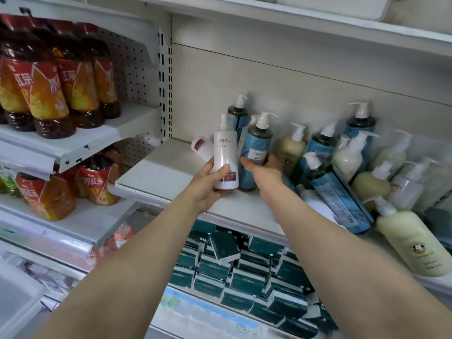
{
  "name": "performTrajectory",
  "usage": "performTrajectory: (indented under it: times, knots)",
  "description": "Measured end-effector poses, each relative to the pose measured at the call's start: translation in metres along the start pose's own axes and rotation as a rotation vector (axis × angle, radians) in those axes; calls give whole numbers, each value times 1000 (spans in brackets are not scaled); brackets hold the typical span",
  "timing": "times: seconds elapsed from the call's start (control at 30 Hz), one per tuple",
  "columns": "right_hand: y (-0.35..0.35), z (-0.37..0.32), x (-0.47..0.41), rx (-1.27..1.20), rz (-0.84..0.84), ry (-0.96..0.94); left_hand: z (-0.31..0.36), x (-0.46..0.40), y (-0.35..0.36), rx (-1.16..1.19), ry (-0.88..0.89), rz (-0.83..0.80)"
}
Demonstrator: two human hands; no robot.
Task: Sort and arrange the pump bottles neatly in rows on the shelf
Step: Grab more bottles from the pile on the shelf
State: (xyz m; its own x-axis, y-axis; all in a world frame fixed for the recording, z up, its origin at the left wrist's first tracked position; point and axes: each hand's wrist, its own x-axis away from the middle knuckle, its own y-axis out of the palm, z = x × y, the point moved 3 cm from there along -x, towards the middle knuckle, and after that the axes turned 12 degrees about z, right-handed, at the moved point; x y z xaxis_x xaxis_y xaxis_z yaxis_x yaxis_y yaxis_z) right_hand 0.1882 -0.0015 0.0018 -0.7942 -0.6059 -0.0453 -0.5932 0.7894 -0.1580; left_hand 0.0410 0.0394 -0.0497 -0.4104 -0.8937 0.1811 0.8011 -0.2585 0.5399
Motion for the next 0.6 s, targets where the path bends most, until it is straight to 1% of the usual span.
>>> performTrajectory:
  times: [0.3, 0.43, 0.6]
  knots:
    - [-25, 5, 21, -86, -1, -50, 8, 18, 10, -15, 33, -63]
    - [-39, 5, 32, -168, 2, 23, 13, 25, 15, -13, 45, -79]
    - [-59, -5, 49, -260, -17, -5, 13, 45, 27, -38, 54, -96]
